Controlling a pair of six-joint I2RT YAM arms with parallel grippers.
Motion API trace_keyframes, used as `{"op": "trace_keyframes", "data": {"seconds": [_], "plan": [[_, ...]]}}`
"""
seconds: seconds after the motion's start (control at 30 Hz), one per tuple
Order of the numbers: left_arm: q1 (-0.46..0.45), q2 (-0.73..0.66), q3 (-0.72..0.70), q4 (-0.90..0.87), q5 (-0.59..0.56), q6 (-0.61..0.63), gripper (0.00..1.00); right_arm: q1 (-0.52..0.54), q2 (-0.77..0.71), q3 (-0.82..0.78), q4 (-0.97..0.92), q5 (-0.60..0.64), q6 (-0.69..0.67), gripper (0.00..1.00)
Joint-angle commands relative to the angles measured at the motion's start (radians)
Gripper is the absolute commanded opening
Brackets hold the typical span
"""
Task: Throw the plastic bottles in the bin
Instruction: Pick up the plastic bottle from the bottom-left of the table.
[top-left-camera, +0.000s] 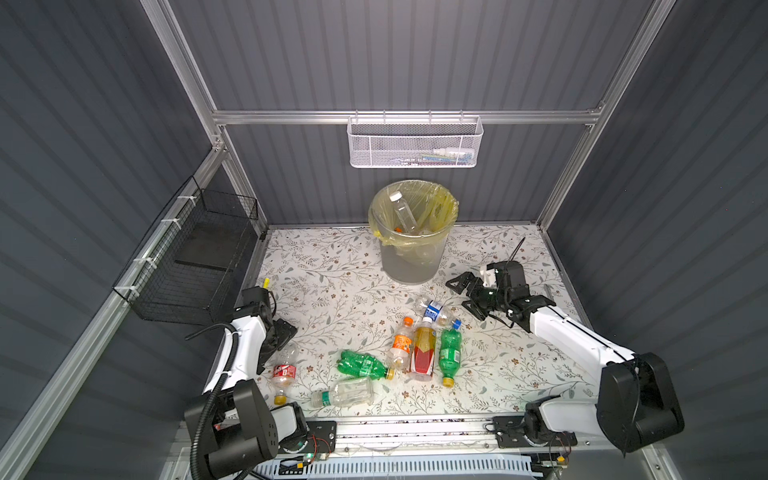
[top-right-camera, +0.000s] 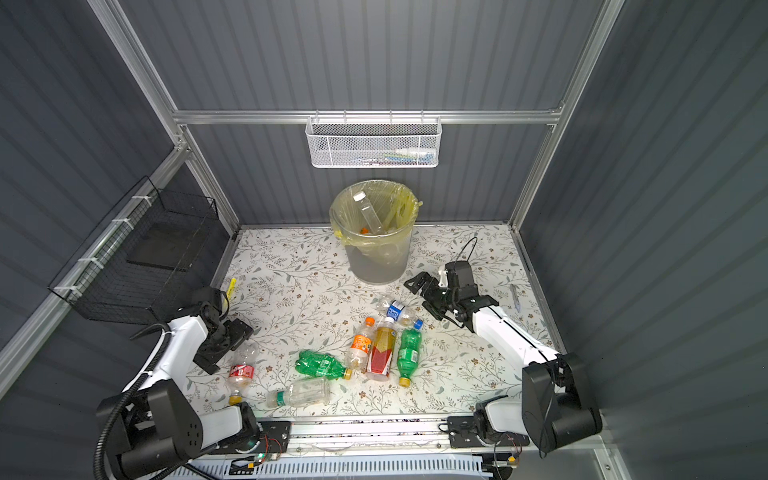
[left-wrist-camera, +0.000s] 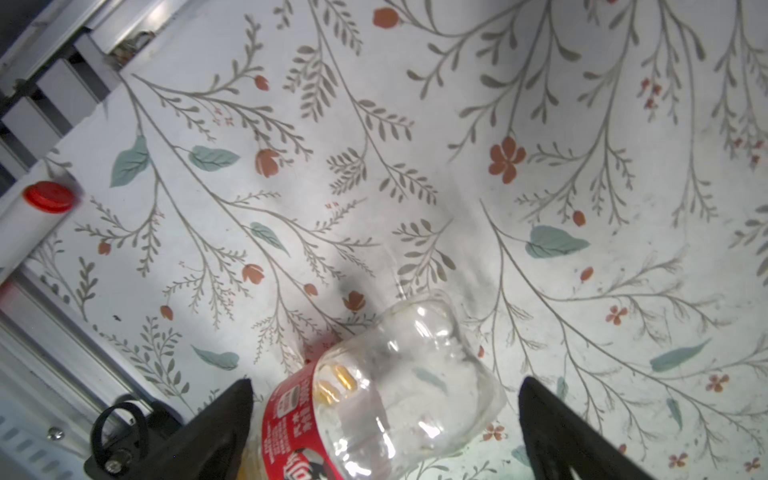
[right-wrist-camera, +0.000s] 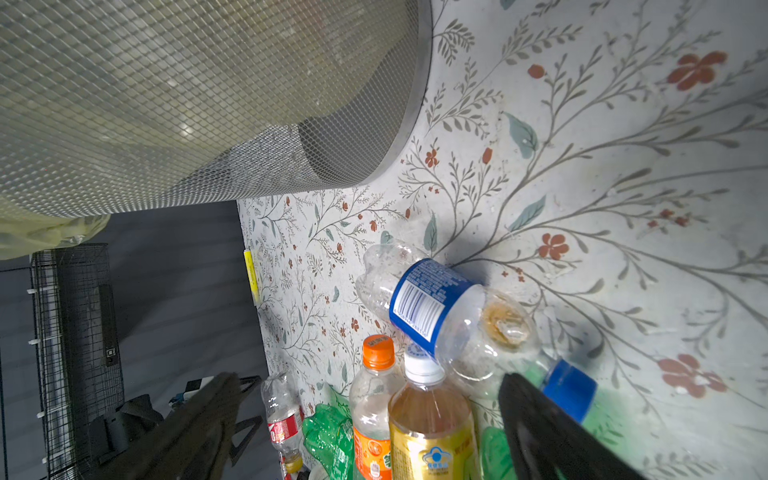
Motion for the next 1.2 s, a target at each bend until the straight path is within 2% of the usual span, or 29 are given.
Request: {"op": "trace_keyframes", "data": {"seconds": [0.0, 0.3, 0.47, 0.57, 0.7, 0.87, 1.03, 1.17], "plan": [[-0.030, -0.027, -0.003, -0.070, 0.008, -0.039, 1.00, 0.004, -0.014, -0.001, -0.009, 0.013, 0.011, 0.99], [-0.066, -0.082, 0.015, -0.220, 0.016, -0.026, 1.00, 0.021, -0.029, -0.035, 0.004, 0.022, 0.037, 0.99], [-0.157, -0.048, 0.006, -0.268, -0.001, -0.062, 1.00, 0.027, -0.042, -0.067, 0.030, 0.021, 0.061, 0.99], [-0.233, -0.038, -0.011, -0.265, -0.012, -0.105, 1.00, 0.027, -0.057, -0.083, 0.030, 0.028, 0.066, 0.99], [-0.266, -0.004, -0.041, -0.237, -0.021, -0.119, 1.00, 0.027, -0.061, -0.093, 0.032, 0.028, 0.069, 0.99], [-0.274, 0.045, -0.028, -0.232, -0.026, -0.149, 1.00, 0.026, -0.060, -0.103, 0.042, 0.032, 0.078, 0.99], [-0.279, 0.130, 0.008, -0.212, -0.062, -0.130, 1.00, 0.027, -0.048, -0.104, 0.058, 0.031, 0.088, 0.99], [-0.279, 0.202, 0.002, -0.133, -0.053, -0.116, 0.99, 0.026, -0.046, -0.103, 0.060, 0.038, 0.091, 0.99]]}}
